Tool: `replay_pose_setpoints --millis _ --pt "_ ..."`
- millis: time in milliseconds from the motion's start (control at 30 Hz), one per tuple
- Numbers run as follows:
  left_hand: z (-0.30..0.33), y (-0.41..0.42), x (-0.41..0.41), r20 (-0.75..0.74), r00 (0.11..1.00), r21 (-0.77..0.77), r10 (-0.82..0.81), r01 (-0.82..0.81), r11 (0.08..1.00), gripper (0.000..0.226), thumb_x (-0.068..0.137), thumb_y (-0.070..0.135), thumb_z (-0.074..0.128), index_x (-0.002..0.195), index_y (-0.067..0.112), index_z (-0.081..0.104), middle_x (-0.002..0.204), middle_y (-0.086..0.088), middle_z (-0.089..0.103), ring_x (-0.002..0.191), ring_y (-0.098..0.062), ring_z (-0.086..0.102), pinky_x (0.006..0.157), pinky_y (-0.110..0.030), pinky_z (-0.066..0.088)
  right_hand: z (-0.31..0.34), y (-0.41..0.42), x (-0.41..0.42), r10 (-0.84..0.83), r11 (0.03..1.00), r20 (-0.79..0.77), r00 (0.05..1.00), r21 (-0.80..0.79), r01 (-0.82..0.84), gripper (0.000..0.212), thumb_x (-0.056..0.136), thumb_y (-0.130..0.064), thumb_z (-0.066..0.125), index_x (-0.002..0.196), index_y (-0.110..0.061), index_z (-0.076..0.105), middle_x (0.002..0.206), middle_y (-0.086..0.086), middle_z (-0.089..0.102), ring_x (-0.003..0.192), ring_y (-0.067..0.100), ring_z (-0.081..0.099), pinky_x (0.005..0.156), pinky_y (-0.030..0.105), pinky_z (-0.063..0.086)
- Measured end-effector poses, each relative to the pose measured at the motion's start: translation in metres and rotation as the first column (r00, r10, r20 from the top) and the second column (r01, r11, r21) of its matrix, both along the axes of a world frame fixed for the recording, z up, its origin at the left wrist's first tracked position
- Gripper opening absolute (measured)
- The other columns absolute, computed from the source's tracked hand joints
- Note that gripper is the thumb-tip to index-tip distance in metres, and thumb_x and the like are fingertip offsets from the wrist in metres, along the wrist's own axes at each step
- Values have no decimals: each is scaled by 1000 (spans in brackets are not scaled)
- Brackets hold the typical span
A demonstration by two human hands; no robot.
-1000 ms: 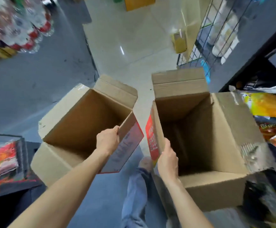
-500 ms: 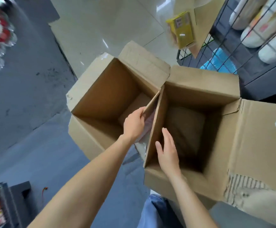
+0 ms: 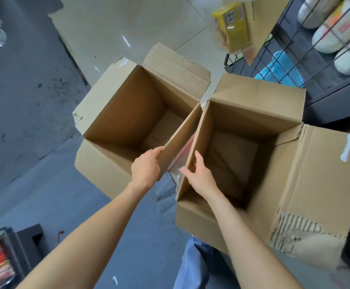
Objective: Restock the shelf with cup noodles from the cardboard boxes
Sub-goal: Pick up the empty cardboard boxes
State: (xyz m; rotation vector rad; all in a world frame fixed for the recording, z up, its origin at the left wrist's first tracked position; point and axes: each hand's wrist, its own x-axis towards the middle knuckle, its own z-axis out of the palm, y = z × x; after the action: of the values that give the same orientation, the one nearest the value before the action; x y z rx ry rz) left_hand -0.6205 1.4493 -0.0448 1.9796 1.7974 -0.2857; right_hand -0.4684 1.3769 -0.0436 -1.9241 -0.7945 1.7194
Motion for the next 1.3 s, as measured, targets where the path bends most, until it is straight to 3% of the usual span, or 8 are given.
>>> replay_pose_setpoints --millis 100,267,367,500,733,933,1100,1300 --pt "-1 22 19 105 994 99 -9 -2 995 49 94 13 45 132 43 50 111 5 69 100 -21 63 75 -28 43 2 33 -9 -74 991 -129 989 102 87 69 94 -7 48 152 -26 15 155 0 29 141 19 31 116 41 27" --pt "1 39 69 430 890 -148 150 -95 984 44 100 14 42 141 31 44 132 6 59 115 -13 58 94 -25 45 8 54 5 -23 986 132 991 168 1 64 98 -11 48 152 -22 16 157 -2 25 143 18 27 113 35 26" --pt "5 34 74 351 928 -251 122 -33 967 47 102 14 35 146 29 34 141 1 49 115 -17 57 98 -35 49 22 31 27 -64 984 294 954 175 12 60 97 -13 49 150 -23 22 154 0 31 140 19 32 111 34 30" --pt "31 13 80 191 981 -132 -23 49 990 48 97 17 43 145 23 37 146 -1 43 129 -22 46 103 -39 41 47 -17 53 -197 971 423 884 211 115 45 98 -14 47 141 -20 40 142 2 48 129 19 46 103 30 39" --pt "151 -88 134 391 895 29 -216 223 974 24 95 36 49 114 31 62 105 10 70 95 -9 65 85 -34 54 134 -134 90 -350 901 744 570 434 -14 11 90 -16 60 99 -13 65 88 5 71 78 25 66 62 24 42" --pt "270 -242 162 598 701 173 -389 361 916 25 86 45 45 90 30 65 77 9 69 74 -10 66 66 -35 53 235 -308 106 -528 823 789 314 566 -40 14 89 -19 54 91 -13 66 84 2 68 76 22 62 68 30 45" --pt "324 -381 178 578 606 31 -546 653 757 18 88 28 55 102 26 66 90 0 72 80 -25 67 72 -39 54 309 -486 92 -592 805 776 217 577 134 24 83 -24 47 92 -12 66 82 3 68 79 18 56 70 27 42" --pt "370 -582 204 539 373 -86 -755 916 391 29 85 31 54 104 18 70 104 0 71 93 -21 66 84 -28 48 361 -728 47 -529 805 774 347 328 494 29 88 -18 60 115 -11 63 111 8 67 104 29 61 82 36 47"
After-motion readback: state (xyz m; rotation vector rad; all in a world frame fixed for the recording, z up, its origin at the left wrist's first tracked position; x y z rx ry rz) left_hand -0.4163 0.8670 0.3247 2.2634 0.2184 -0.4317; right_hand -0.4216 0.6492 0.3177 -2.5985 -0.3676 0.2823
